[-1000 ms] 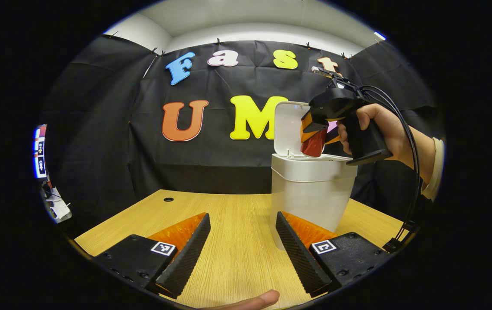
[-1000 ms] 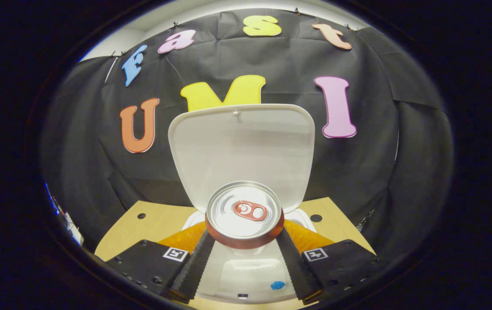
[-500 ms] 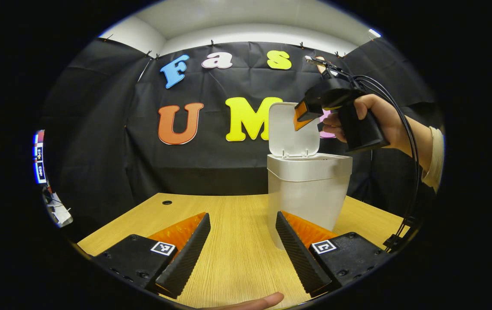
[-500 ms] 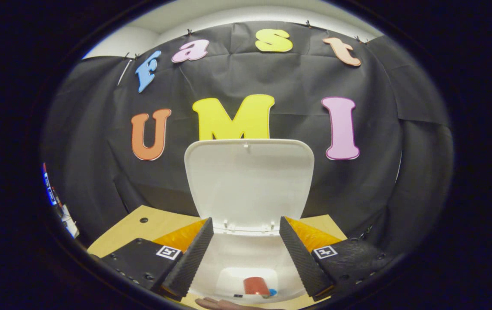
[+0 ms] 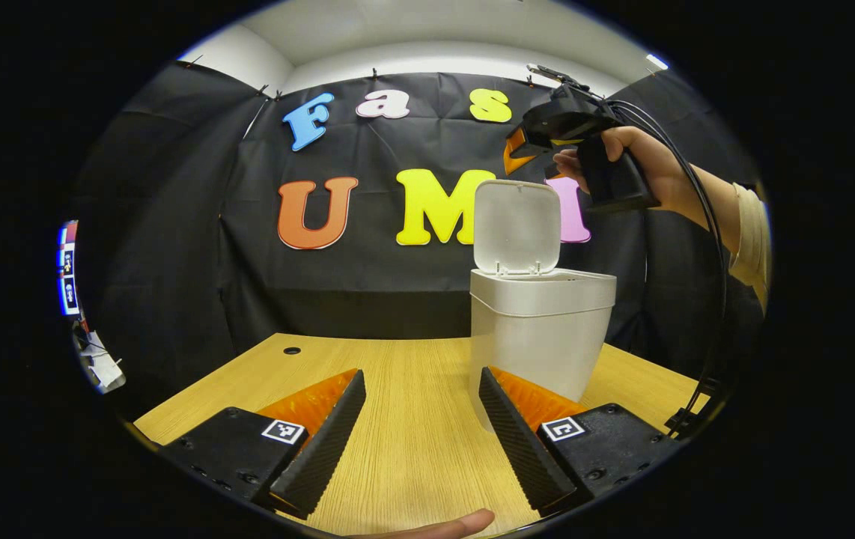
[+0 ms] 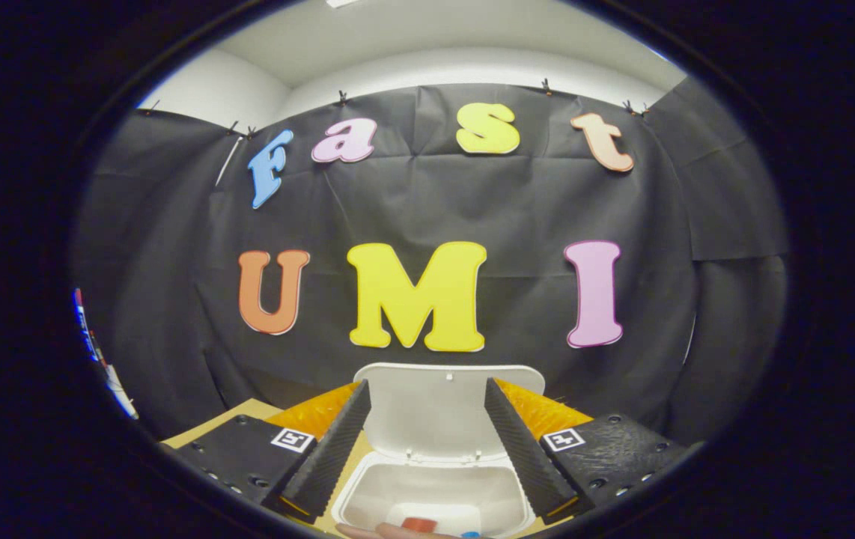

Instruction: Press the lid of the desktop garbage bin to open it, pick up the crumpled paper on the desktop and throw it into the bin, then pick up the pop can on the desktop and drop it into the bin, and finally close the garbage bin lid.

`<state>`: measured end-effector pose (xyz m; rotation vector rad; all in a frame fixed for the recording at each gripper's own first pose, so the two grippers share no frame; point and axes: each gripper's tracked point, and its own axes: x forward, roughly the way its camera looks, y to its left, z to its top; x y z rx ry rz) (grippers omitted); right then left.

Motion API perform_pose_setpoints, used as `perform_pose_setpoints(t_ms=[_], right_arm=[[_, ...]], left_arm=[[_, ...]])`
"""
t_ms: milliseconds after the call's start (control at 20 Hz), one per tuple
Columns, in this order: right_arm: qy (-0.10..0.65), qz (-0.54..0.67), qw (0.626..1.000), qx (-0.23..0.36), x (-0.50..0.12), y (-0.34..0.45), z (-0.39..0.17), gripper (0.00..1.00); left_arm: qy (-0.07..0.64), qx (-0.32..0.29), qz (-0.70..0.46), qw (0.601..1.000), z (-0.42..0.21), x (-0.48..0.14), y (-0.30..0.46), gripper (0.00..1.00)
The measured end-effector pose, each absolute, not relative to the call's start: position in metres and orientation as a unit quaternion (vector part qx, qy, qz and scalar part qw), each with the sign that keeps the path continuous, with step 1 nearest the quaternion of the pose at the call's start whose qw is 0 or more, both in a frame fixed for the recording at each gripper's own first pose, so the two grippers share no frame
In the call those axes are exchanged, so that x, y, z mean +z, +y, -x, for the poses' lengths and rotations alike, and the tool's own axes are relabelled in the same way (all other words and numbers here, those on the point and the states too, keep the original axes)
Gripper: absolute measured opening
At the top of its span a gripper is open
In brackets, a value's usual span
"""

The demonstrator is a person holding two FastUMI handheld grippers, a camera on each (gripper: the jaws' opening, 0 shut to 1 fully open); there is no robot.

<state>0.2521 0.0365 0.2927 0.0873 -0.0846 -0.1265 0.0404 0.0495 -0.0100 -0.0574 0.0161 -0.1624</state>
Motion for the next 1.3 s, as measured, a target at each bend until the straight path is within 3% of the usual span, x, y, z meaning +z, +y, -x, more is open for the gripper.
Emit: perform_pose_setpoints(t_ms=[350, 650, 1300], right_arm=[[-0.096, -0.017, 0.992, -0.076, 0.324, 0.040, -0.290, 0.94], [-0.064, -0.004, 0.992, -0.106, 0.302, 0.018, -0.314, 0.96], [-0.013, -0.026, 0.998, -0.054, 0.270, 0.028, -0.256, 0.99]], left_arm=[[0.018, -0.091, 0.049, 0.995, -0.046, -0.016, 0.044, 0.99], [0.019, -0.091, 0.035, 0.995, -0.046, -0.017, 0.043, 0.99], [-0.003, -0.063, 0.017, 0.998, -0.040, -0.007, 0.066, 0.98]])
